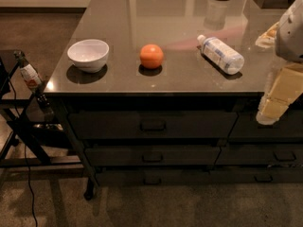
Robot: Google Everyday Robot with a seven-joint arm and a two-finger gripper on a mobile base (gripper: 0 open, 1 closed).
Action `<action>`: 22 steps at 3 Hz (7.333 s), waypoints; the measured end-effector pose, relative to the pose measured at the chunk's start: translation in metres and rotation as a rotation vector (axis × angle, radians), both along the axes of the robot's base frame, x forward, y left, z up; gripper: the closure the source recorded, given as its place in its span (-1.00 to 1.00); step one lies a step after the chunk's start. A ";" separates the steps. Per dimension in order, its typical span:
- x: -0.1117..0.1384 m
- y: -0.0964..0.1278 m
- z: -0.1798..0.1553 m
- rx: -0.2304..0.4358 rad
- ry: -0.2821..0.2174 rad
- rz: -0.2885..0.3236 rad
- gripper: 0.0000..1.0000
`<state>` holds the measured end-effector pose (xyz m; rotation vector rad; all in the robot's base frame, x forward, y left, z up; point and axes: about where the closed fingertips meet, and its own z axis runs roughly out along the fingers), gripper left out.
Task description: Open bottom drawer
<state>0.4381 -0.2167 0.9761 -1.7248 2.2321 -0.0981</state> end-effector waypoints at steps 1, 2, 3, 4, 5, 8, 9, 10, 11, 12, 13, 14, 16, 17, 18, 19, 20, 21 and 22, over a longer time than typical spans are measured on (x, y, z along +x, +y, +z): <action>0.000 0.000 0.000 0.000 0.000 0.000 -1.00; -0.008 0.003 -0.023 0.025 0.052 -0.012 -1.00; -0.028 0.010 -0.076 0.116 0.121 -0.028 -1.00; -0.046 0.018 -0.150 0.190 0.203 -0.045 -1.00; -0.058 0.029 -0.218 0.234 0.272 -0.041 -1.00; -0.073 0.070 -0.326 0.304 0.404 0.026 -1.00; -0.075 0.107 -0.385 0.348 0.475 0.110 -1.00; -0.074 0.136 -0.429 0.381 0.526 0.158 -1.00; -0.074 0.136 -0.429 0.381 0.526 0.158 -1.00; -0.077 0.141 -0.456 0.368 0.550 0.146 -1.00; -0.065 0.151 -0.500 0.394 0.543 0.137 -1.00; -0.039 0.168 -0.560 0.413 0.542 0.138 -1.00; -0.035 0.170 -0.584 0.385 0.547 0.127 -1.00; -0.019 0.161 -0.609 0.351 0.532 0.079 -1.00; -0.003 0.146 -0.629 0.309 0.521 0.042 -1.00; 0.011 0.126 -0.649 0.276 0.517 0.001 -1.00; 0.011 0.126 -0.649 0.276 0.517 0.001 -1.00; 0.007 0.130 -0.666 0.273 0.537 -0.008 -1.00; 0.016 0.132 -0.698 0.271 0.534 -0.040 -1.00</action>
Offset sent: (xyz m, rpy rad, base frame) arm -0.0192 0.0044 -0.0592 0.0602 0.1500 -0.0278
